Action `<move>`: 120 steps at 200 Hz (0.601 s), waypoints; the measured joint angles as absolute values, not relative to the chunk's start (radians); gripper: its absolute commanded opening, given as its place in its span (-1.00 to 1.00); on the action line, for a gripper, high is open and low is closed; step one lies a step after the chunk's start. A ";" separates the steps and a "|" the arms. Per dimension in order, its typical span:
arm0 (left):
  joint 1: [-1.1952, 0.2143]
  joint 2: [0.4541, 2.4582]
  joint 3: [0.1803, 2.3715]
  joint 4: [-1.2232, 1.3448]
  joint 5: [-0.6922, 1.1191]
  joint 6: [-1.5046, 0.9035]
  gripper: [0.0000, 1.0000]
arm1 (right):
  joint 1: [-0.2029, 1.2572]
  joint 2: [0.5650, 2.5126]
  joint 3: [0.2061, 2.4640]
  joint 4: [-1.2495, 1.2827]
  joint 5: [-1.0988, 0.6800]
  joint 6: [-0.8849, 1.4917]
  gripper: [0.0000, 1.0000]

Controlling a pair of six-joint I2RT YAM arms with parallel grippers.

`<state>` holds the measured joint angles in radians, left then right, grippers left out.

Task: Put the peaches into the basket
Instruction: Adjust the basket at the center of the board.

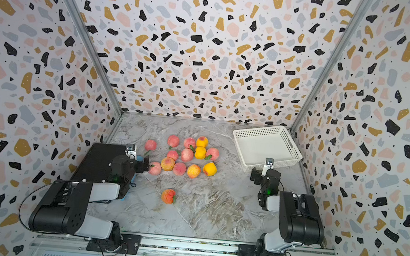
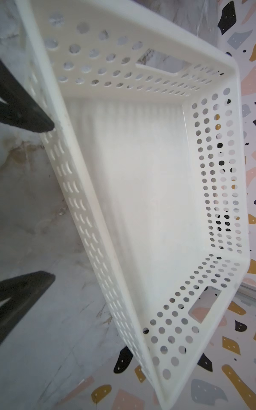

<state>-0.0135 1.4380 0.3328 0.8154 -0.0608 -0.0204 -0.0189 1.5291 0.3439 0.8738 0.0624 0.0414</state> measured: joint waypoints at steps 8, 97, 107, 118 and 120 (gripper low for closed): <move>-0.014 1.438 0.333 0.815 -0.060 -0.020 0.98 | -0.019 1.529 0.344 0.874 0.062 0.042 0.99; -0.014 1.438 0.333 0.814 -0.050 -0.019 0.98 | -0.019 1.529 0.344 0.874 0.062 0.041 0.99; -0.014 1.438 0.333 0.814 -0.050 -0.019 0.98 | -0.019 1.529 0.344 0.874 0.062 0.041 0.99; -0.014 1.438 0.333 0.814 -0.050 -0.019 0.98 | -0.019 1.529 0.344 0.874 0.062 0.041 0.99; -0.014 1.438 0.333 0.814 -0.050 -0.019 0.98 | -0.019 1.529 0.344 0.874 0.062 0.041 0.99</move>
<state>-0.0135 1.4380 0.3328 0.8143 -0.0498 -0.0185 -0.0189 1.5291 0.3439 0.8738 0.0624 0.0414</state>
